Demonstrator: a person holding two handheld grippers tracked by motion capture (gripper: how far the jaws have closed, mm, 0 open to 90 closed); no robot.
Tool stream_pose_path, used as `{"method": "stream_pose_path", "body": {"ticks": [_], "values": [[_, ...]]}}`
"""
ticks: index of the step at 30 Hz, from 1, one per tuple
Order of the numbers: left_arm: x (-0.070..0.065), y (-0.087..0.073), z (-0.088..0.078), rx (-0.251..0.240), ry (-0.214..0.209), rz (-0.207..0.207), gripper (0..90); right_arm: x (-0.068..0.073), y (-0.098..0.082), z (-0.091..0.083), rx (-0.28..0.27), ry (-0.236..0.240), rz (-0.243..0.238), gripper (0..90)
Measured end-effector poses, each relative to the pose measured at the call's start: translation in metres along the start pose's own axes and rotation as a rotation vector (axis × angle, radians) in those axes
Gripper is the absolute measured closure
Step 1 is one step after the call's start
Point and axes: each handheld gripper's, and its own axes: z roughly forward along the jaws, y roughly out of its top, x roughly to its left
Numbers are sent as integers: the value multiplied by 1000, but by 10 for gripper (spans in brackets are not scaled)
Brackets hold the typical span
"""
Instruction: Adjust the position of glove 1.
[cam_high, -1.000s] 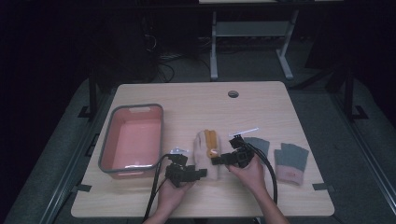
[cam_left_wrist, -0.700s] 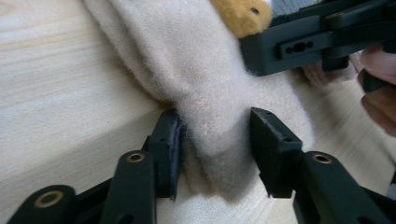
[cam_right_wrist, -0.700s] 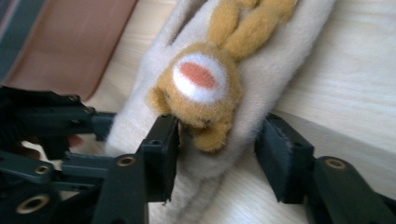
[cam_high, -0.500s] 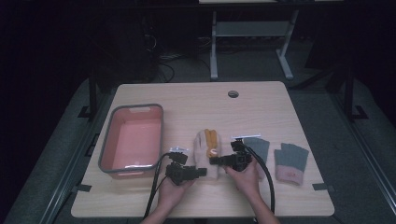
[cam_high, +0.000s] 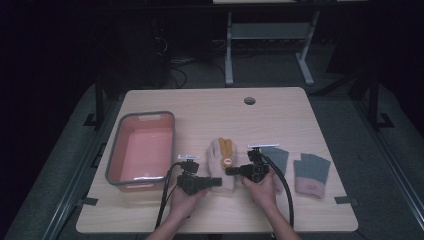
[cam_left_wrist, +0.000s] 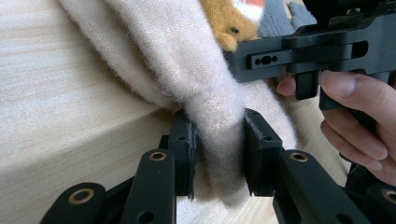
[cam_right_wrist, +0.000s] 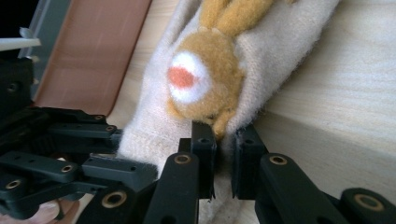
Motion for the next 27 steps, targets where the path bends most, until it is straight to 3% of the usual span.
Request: {"method": "stream_pose_path", "body": {"ticks": [10,27], "values": [[-4,3,-8,-14,-33,9,683,7,2,-10,-13,26,-8,831],[-14,20,-32,-62,-73,39,683,33,18,-28,-44,47,-51,834]]}}
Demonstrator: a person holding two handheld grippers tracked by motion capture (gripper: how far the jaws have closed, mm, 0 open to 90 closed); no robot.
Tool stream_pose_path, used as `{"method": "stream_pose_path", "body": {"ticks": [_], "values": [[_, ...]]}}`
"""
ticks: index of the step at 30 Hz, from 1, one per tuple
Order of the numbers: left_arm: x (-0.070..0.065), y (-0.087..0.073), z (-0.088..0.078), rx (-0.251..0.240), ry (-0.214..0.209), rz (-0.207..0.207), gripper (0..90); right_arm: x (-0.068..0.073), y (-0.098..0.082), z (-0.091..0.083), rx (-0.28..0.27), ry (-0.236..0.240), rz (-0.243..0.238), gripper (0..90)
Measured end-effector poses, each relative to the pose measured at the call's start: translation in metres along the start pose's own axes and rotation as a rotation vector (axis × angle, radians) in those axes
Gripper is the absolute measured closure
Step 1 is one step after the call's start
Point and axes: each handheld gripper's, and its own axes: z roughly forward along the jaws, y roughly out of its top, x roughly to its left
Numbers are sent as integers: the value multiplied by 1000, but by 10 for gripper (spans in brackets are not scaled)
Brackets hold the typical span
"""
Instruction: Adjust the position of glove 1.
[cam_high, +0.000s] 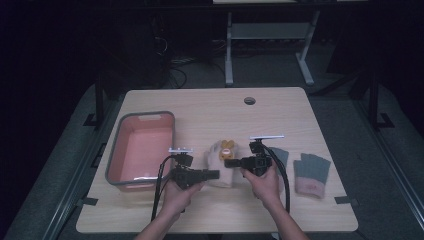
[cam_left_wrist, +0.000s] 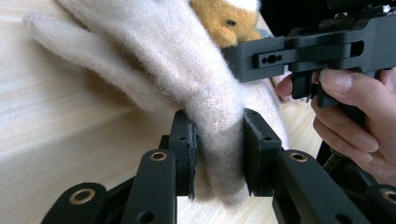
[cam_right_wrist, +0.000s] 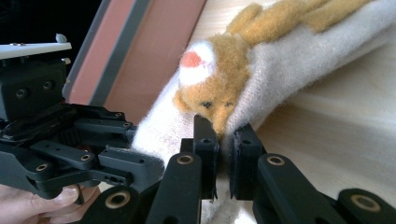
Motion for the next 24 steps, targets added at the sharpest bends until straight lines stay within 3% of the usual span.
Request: {"method": "stream_pose_path", "body": {"ticks": [3,24], "values": [[-1,4,-3,-1,1,18,683,4,3,-2,-4,7,3,834],[-6,26,-25,-27,-21,43,683,28,24,-9,-26,24,-35,836]]}}
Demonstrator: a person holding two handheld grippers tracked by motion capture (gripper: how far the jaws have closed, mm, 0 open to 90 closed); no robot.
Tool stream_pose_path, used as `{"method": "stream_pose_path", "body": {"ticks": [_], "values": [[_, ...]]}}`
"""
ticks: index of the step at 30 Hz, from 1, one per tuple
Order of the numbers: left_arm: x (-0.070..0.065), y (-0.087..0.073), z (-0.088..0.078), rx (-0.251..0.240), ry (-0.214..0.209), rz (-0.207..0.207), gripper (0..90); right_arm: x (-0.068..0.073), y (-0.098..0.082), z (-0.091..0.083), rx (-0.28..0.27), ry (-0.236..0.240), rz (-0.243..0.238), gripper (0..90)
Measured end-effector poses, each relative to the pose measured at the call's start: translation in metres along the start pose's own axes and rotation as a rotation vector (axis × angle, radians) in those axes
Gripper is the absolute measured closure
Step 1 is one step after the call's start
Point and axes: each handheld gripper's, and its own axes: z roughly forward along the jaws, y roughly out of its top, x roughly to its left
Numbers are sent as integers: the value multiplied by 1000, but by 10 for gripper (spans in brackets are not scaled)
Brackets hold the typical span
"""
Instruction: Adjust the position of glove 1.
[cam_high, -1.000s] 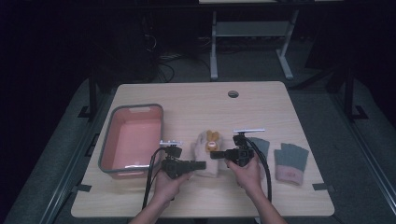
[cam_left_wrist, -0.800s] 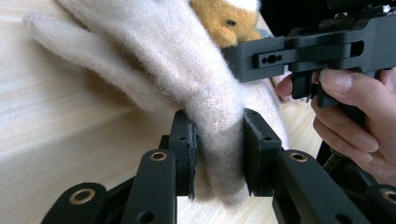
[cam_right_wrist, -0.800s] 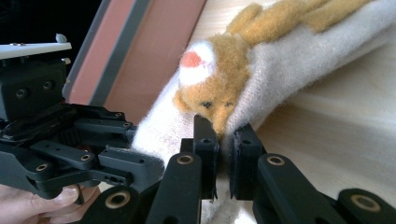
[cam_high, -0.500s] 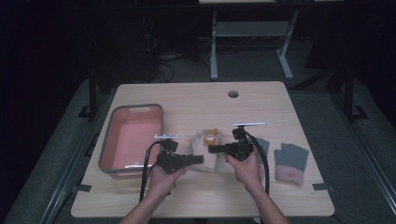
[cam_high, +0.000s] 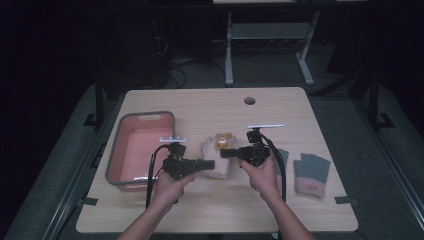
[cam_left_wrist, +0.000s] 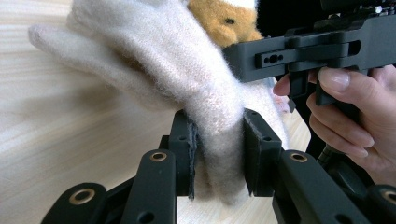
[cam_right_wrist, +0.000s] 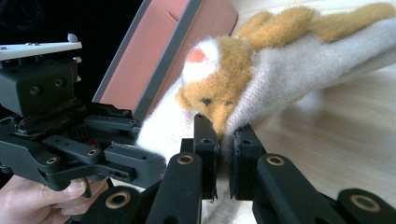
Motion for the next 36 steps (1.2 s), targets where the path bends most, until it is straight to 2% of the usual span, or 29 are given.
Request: {"method": "stream_pose_path", "body": {"ticks": [14,16,27,36], "values": [[0,15,-16,-10,5,24,682,16,16,0,-4,6,-31,836],[0,18,-19,-11,12,43,683,18,17,1,-1,9,-31,836],[0,30,-33,-30,6,41,683,29,31,3,-13,39,-34,836],[2,38,-47,-50,10,50,682,43,44,8,-6,38,-68,836]]}}
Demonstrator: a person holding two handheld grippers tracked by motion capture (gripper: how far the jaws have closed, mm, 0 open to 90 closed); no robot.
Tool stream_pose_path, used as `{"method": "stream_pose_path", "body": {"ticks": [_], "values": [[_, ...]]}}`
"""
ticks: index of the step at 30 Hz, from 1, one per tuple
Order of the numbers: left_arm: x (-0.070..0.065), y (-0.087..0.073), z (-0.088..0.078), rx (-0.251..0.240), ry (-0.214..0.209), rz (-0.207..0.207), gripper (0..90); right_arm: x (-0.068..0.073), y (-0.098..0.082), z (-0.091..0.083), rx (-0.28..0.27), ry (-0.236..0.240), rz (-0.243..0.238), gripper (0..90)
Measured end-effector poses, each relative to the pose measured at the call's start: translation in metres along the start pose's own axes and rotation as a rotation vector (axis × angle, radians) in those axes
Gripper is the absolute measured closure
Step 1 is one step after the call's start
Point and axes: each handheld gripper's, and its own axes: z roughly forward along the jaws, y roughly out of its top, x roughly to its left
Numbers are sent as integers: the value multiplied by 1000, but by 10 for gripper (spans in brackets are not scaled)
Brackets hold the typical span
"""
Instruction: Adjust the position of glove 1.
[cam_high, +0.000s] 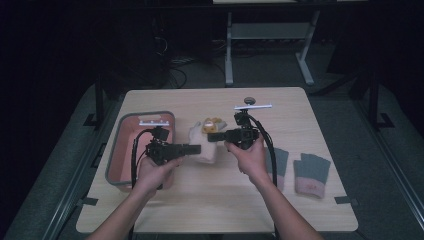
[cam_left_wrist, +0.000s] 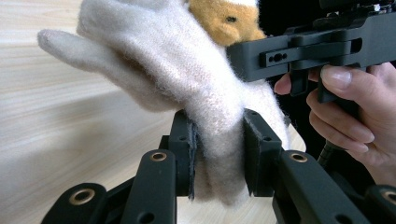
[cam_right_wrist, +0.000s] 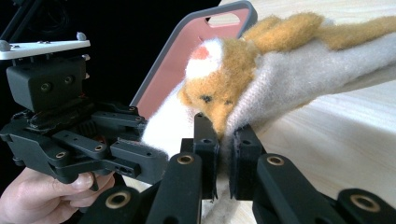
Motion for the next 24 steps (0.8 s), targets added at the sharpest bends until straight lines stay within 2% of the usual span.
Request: {"method": "stream_pose_path", "body": {"ticks": [7,24], "values": [[3,5,-12,-14,4,3,682,9,9,6,4,5,-18,836],[12,16,-49,-47,28,0,682,35,30,29,13,53,-48,835]]}}
